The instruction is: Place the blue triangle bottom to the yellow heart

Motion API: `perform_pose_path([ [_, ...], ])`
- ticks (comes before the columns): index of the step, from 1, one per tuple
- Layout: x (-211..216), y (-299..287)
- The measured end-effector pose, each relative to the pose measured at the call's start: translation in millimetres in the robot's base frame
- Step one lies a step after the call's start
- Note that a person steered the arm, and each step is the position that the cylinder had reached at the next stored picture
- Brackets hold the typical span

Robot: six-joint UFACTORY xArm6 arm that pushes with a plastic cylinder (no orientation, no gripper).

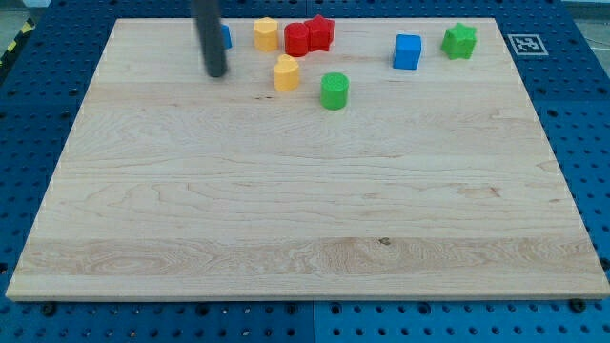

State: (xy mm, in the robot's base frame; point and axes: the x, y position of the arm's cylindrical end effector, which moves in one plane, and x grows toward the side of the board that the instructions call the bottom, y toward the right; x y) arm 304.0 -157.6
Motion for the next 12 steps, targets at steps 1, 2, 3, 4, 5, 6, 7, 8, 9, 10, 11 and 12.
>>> perform_pose_path([
  [1,-29.0,-67.2],
  [2,-86.4,-82.8],
  [3,-112.9,-77.3],
  [4,-91.6,-45.4],
  [5,-43.6,0.0],
  [6,-34.3,38.4],
  [7,-34.3,1.3],
  [8,-66.8,-30.3],
  [9,-106.7,-17.1],
  [10,-90.5,36.4],
  [11,-40.7,85.0],
  [12,-20.3,107.7],
])
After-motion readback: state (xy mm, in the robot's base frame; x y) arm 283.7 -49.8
